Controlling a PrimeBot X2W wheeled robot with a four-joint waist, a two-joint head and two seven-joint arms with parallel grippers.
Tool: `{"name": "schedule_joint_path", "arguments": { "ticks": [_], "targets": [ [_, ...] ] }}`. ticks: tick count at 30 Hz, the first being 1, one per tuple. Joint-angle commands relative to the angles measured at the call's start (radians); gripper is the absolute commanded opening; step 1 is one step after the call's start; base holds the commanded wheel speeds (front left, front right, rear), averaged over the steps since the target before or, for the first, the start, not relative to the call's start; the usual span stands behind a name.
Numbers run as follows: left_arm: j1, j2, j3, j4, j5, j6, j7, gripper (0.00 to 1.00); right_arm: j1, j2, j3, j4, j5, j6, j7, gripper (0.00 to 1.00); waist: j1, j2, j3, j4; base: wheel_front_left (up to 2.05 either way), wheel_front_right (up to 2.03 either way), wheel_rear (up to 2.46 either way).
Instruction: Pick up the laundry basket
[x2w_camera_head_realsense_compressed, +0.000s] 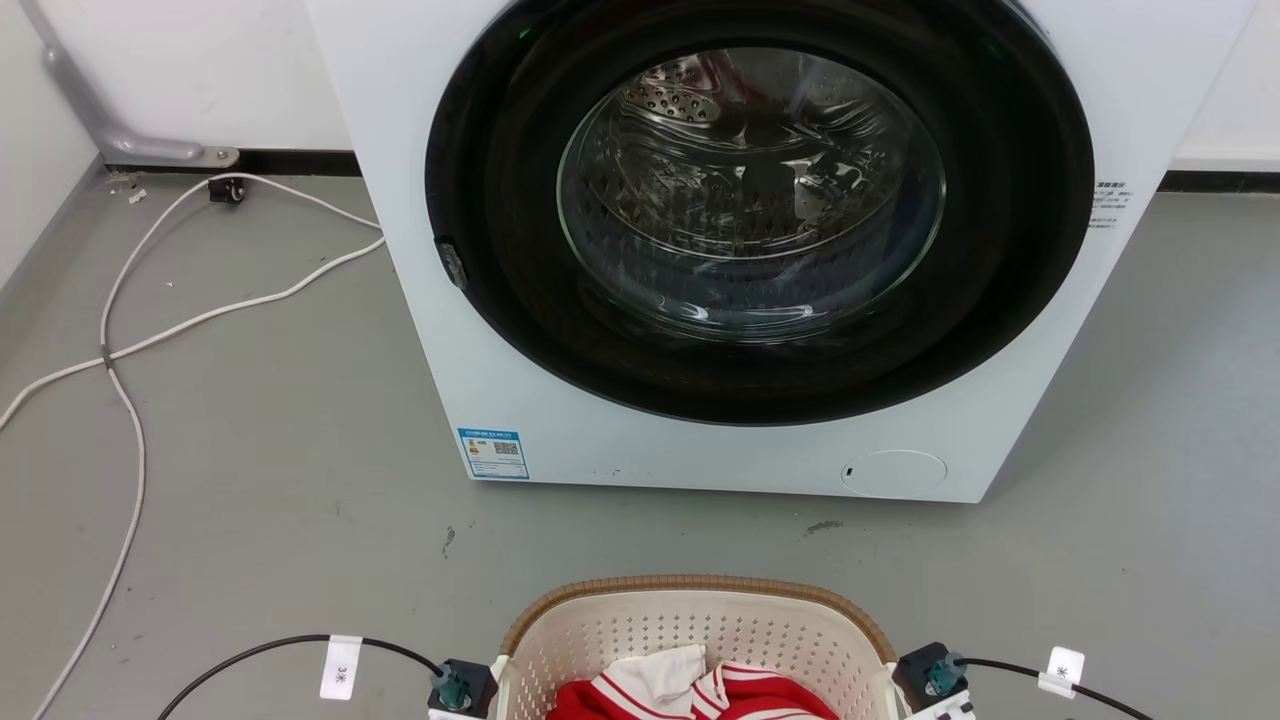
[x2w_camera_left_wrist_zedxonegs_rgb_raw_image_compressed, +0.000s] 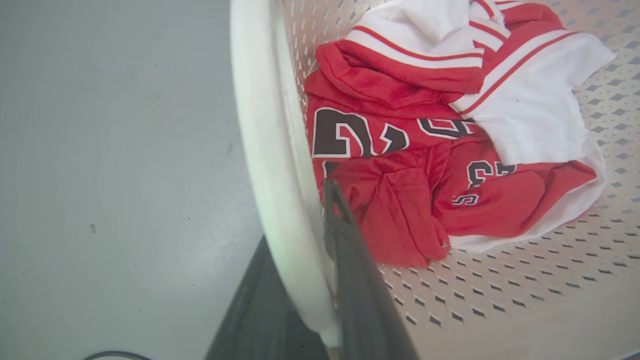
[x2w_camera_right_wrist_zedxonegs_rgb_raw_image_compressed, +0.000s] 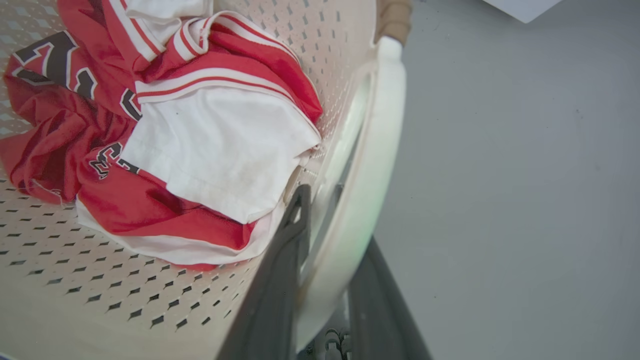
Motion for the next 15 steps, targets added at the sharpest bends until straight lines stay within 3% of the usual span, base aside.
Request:
{"name": "schedule_joint_path", "arguments": {
  "ticks": [1,15],
  "targets": [
    [-0.022,0.008,-0.005,0.001,0.000,-0.001,-0.010,0.00,-0.010,-0.010,0.008,0.003,-0.006,0.001,0.001,0.00,0.0000,0.0000,0.001,0.000,0.00,0.00,0.00],
    [-0.023,0.006,-0.020,0.001,-0.017,-0.001,-0.012,0.00,-0.007,-0.011,0.010,0.003,-0.007,0.002,0.003,0.00,0.0000,0.0000,0.002,-0.001,0.00,0.00,0.00]
  ]
}}
